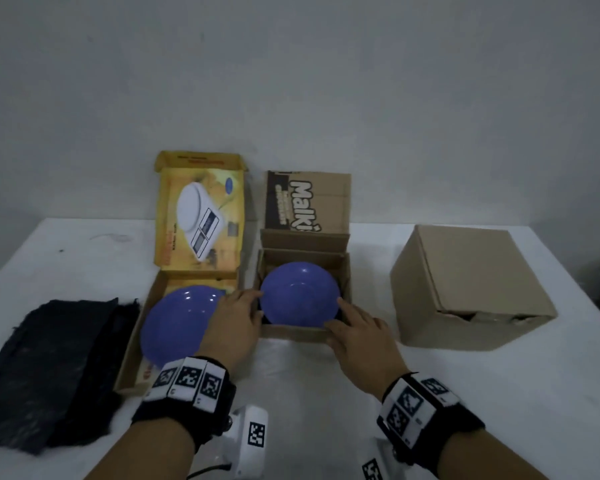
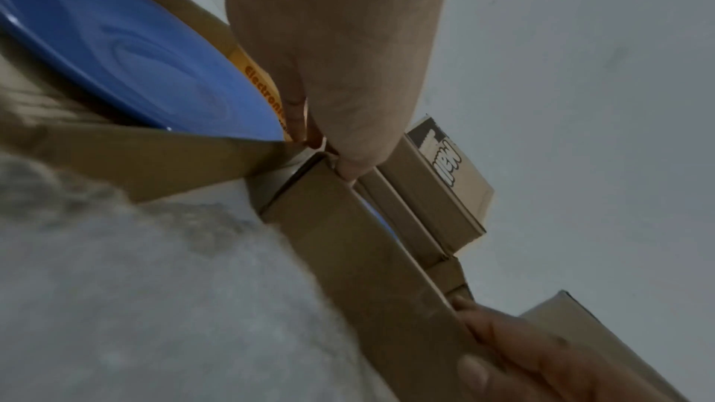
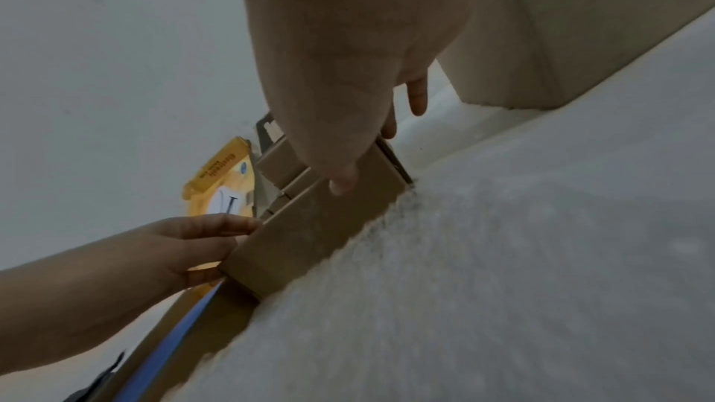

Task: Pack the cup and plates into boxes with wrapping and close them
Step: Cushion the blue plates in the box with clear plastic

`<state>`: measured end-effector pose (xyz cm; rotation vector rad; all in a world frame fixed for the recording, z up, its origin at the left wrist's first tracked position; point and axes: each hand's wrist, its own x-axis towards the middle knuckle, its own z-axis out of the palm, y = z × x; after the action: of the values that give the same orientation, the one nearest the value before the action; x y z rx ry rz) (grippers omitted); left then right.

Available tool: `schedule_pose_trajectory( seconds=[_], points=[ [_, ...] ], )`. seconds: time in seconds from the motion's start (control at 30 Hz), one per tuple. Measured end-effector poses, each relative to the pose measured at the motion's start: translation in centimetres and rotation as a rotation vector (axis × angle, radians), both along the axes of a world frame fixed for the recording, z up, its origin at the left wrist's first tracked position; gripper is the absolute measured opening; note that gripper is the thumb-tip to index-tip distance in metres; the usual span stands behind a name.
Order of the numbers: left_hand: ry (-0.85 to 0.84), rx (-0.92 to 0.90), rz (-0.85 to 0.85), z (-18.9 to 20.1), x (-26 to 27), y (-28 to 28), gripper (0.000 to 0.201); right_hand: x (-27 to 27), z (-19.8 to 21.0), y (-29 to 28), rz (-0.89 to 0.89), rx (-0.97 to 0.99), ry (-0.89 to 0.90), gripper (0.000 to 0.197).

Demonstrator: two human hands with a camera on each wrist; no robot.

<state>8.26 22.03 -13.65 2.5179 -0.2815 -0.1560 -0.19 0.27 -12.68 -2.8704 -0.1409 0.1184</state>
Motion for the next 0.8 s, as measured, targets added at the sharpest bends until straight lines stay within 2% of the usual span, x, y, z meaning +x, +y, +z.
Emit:
schedule_pose_trajectory(
  seconds=[0.13, 0.2, 0.27, 0.33, 0.37, 0.43, 0.5, 0.6, 0.67, 0.73, 0.8],
  points=[
    [-0.066, -0.004, -0.046, -0.4, -1.2, 0.6, 0.031, -0.6, -0.9, 0.6, -0.055, 0.068, -0.06, 0.031],
    [-0.079, -0.014, -0.058, -0.5, -1.4, 0.8, 0.031, -1.2, -0.9, 1.0, -0.093, 0.065, -0.072, 0.034],
    [-0.072, -0.02, -0.08, -0.6, -1.5, 1.0, 0.031, -2.1, -0.2, 1.6, -0.127, 0.056, -0.178, 0.041],
    [-0.05, -0.047, -0.094, -0.7, -1.2, 1.2, 0.035, -3.2, 0.8, 2.5, -0.053, 0.054, -0.22, 0.047],
    [-0.029, -0.075, -0.096, -0.6, -1.0, 1.2, 0.04, -3.6, 1.1, 3.0, 0.012, 0.059, -0.143, 0.054],
    [0.01, -0.104, -0.105, -0.4, -0.3, 1.0, 0.053, -4.0, 0.7, 3.6, 0.115, 0.032, 0.132, 0.066],
    [0.066, -0.082, -0.107, -0.3, 0.6, 0.7, 0.062, -4.1, -0.3, 3.6, 0.143, -0.01, 0.235, 0.057],
    [0.135, -0.112, -0.087, -0.7, 1.6, 0.7, 0.064, -4.0, -0.3, 4.0, 0.103, 0.124, 0.127, 0.022],
    [0.136, -0.151, -0.079, -1.0, 2.0, 0.8, 0.062, -4.0, 0.6, 3.9, 0.05, 0.253, 0.063, 0.009],
    [0.129, -0.141, -0.068, -1.3, 2.2, 0.8, 0.059, -3.8, 1.7, 3.3, -0.051, 0.366, -0.023, 0.009],
    [0.114, -0.112, -0.055, -1.4, 2.2, 0.8, 0.059, -3.1, 3.1, 2.7, -0.217, 0.52, -0.078, 0.018]
  ],
)
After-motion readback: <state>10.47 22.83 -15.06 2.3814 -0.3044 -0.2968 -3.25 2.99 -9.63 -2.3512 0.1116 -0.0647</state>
